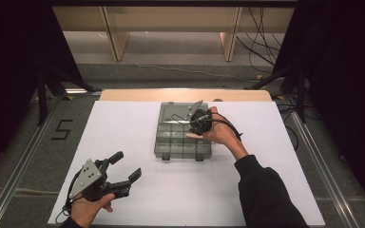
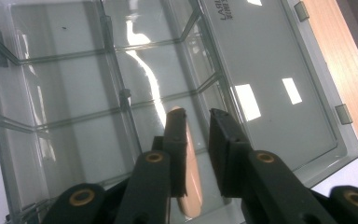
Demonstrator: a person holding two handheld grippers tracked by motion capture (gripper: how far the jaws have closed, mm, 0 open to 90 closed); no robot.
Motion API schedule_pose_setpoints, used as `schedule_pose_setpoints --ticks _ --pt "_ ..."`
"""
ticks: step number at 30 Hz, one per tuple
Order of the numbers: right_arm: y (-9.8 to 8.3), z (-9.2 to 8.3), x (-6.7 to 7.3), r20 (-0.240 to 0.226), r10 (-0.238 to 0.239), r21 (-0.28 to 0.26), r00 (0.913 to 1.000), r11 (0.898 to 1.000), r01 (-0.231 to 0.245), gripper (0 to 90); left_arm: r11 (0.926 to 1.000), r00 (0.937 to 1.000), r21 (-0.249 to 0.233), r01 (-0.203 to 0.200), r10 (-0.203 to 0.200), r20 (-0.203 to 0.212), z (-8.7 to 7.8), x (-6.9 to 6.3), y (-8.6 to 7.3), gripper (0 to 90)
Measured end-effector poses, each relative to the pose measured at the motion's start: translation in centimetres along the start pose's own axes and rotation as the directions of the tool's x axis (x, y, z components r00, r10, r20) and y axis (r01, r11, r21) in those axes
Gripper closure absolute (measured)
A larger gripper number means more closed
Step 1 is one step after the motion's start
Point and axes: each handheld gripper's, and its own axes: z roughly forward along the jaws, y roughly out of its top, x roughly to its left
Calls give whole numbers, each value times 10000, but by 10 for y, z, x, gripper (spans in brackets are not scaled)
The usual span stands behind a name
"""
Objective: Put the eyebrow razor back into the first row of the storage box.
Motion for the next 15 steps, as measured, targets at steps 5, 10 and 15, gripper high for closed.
schedule_pose_setpoints --ticks 5,10,15 --pt "1 -1 0 126 238 -80 9996 9997 -237 652 10000 10000 -2 4 -4 -7 0 0 0 160" --pt "2 -5 0 159 760 -322 9970 9966 -755 534 10000 10000 2 10 -10 -10 0 0 0 160" --pt "4 -12 1 146 1094 -502 9939 9928 -1085 451 10000 10000 0 12 -12 -8 0 0 0 160"
